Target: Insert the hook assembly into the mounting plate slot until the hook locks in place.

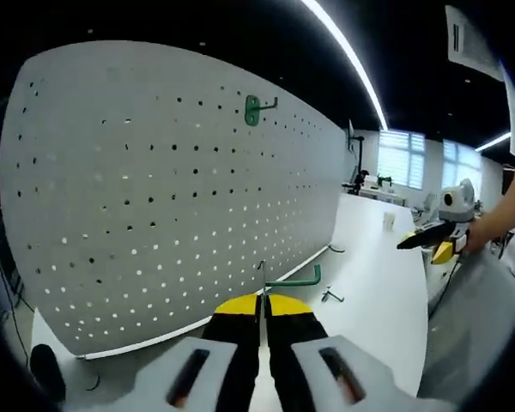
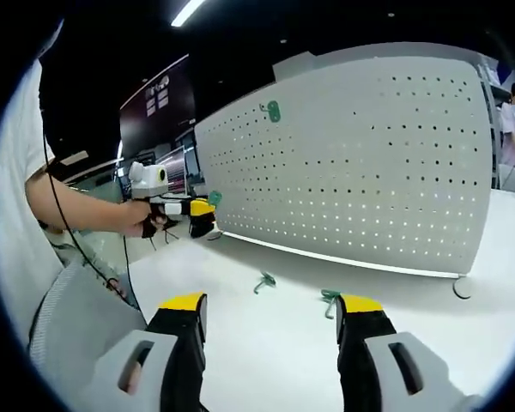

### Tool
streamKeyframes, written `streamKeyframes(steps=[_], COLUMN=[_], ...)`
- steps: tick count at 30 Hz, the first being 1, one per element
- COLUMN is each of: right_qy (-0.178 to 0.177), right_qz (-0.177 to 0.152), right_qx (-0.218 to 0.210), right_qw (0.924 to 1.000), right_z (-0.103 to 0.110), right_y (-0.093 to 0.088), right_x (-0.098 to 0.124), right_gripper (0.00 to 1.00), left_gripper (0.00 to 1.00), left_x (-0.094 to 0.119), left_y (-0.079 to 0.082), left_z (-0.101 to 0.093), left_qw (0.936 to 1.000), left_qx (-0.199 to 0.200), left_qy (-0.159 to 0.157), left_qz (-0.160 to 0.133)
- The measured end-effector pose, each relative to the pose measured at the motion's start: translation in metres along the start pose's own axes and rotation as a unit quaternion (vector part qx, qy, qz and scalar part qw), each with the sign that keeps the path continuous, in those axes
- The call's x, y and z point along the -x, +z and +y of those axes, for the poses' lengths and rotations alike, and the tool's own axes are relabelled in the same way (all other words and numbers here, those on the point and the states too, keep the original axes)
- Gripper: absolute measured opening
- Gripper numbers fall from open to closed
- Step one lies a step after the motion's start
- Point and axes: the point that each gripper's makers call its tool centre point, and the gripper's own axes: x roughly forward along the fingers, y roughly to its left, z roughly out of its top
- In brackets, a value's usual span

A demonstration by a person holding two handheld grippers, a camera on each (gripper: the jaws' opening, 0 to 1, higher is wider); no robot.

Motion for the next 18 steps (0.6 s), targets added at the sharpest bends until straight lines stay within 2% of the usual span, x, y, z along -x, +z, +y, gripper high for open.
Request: streamKeyframes(steps=[9,11,14,15,18], right_qy=[0.003,0.001,-0.001,-0.001,-0.004], right_qz=[-0.008,-0.009,-0.012,-0.013,-0.018], right_qx=[0.002,0.002,0.002,0.002,0.000], right_qw=[1.0000,1.0000,0.9999,0.9999,0.9998], right_z=[0.001,0.001,0.000,0.000,-0.001], right_y=[0.004,0.004,0.006,0.006,0.008], right_x=[0.000,0.001,0.002,0.002,0.003], right_gripper=[0.59,0.58,0.58,0.58,0.58], left_gripper=[0.01,0.01,0.01,0.01,0.01], left_x=[0.013,0.015,0.019,0.021,0.024], left_y=[0.016,0.021,0.032,0.040,0.045], left_z=[-0.006,-0.011,-0.011,-0.013,-0.018], left_qw=[0.9982,0.9979,0.9952,0.9927,0.9924], left_qx=[0.034,0.030,0.043,0.052,0.041], left_qy=[0.014,0.014,0.023,0.022,0.024], left_qz=[-0.048,-0.056,-0.085,-0.107,-0.113])
